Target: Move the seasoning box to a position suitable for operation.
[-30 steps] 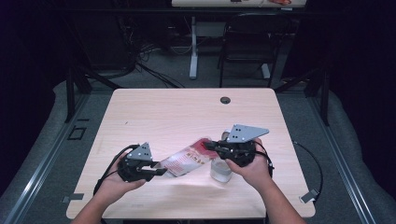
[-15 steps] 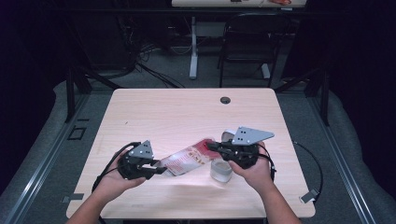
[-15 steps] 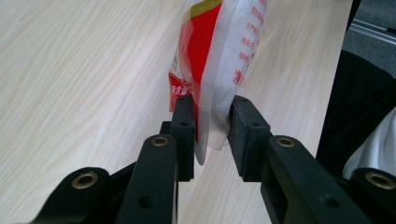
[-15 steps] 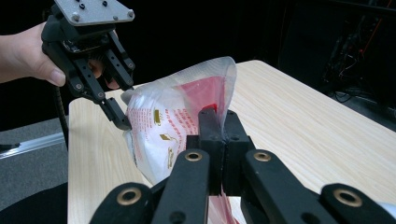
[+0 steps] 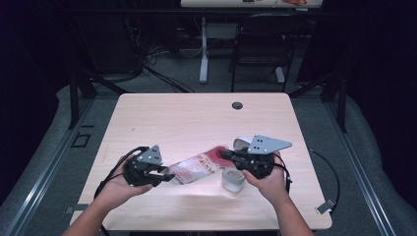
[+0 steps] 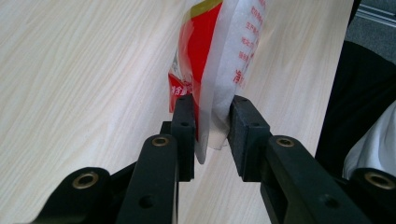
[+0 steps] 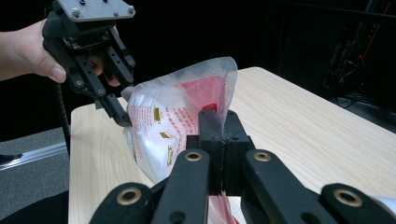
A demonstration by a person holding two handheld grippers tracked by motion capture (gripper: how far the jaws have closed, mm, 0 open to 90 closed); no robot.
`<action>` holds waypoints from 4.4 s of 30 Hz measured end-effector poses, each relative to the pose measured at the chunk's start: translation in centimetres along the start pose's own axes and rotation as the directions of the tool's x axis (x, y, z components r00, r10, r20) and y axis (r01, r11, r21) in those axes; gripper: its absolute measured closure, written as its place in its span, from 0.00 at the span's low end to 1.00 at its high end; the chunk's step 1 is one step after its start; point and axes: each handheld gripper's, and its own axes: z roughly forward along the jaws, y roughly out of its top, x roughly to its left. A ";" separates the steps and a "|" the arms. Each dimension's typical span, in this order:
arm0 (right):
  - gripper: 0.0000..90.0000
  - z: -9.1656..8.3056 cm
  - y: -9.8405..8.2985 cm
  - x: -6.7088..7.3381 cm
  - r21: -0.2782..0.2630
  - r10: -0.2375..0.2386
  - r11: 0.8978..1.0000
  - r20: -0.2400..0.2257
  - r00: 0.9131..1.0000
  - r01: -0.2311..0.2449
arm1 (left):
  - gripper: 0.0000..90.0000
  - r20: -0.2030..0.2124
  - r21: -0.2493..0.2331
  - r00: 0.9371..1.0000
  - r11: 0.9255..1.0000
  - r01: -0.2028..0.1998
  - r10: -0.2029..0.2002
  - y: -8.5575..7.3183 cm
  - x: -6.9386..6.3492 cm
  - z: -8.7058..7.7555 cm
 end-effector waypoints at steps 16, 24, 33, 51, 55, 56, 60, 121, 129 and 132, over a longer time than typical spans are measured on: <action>1.00 -0.3 -0.3 -0.1 -0.014 0.008 1.000 0.000 1.000 -0.008 | 0.82 -0.009 0.049 1.000 0.998 -0.026 0.026 1.2 0.0 -1.0; 1.00 -0.3 -0.4 -0.4 -0.021 0.023 1.000 -0.011 1.000 -0.023 | 0.82 0.004 0.071 0.999 0.997 -0.037 0.037 1.8 0.4 -1.5; 1.00 -0.2 -0.5 -0.6 -0.026 0.031 0.999 -0.015 0.999 -0.031 | 0.82 0.010 0.091 0.999 0.995 -0.044 0.044 2.3 0.6 -2.0; 1.00 -1.0 -1.2 -1.2 -0.043 0.058 0.997 -0.005 0.998 -0.058 | 0.83 -0.014 0.111 0.996 0.990 -0.086 0.088 4.5 0.5 -3.2; 1.00 -1.3 -1.4 -1.3 -0.043 0.067 0.997 -0.001 0.998 -0.067 | 0.83 -0.015 0.110 0.996 0.990 -0.089 0.091 5.0 0.4 -3.4; 1.00 -1.3 -1.4 -1.3 -0.049 0.070 0.996 -0.002 0.998 -0.070 | 0.83 -0.015 0.110 0.996 0.990 -0.089 0.092 5.1 0.4 -3.5; 1.00 -1.5 -1.5 -1.4 -0.044 0.074 0.996 0.000 0.997 -0.074 | 0.83 -0.017 0.107 0.995 0.990 -0.096 0.098 5.4 0.5 -3.6; 1.00 -3.1 -2.6 -2.5 -0.027 0.110 0.994 0.028 0.994 -0.110 | 0.83 -0.010 0.137 0.989 0.980 -0.143 0.146 9.6 0.2 -4.6; 1.00 -3.5 -2.9 -2.7 -0.031 0.127 0.992 0.033 0.991 -0.126 | 0.83 -0.011 0.135 0.988 0.979 -0.154 0.157 10.3 0.1 -4.5; 1.00 -3.6 -3.0 -2.7 -0.028 0.129 0.991 0.036 0.991 -0.128 | 0.83 -0.008 0.133 0.987 0.978 -0.160 0.163 10.5 0.1 -4.5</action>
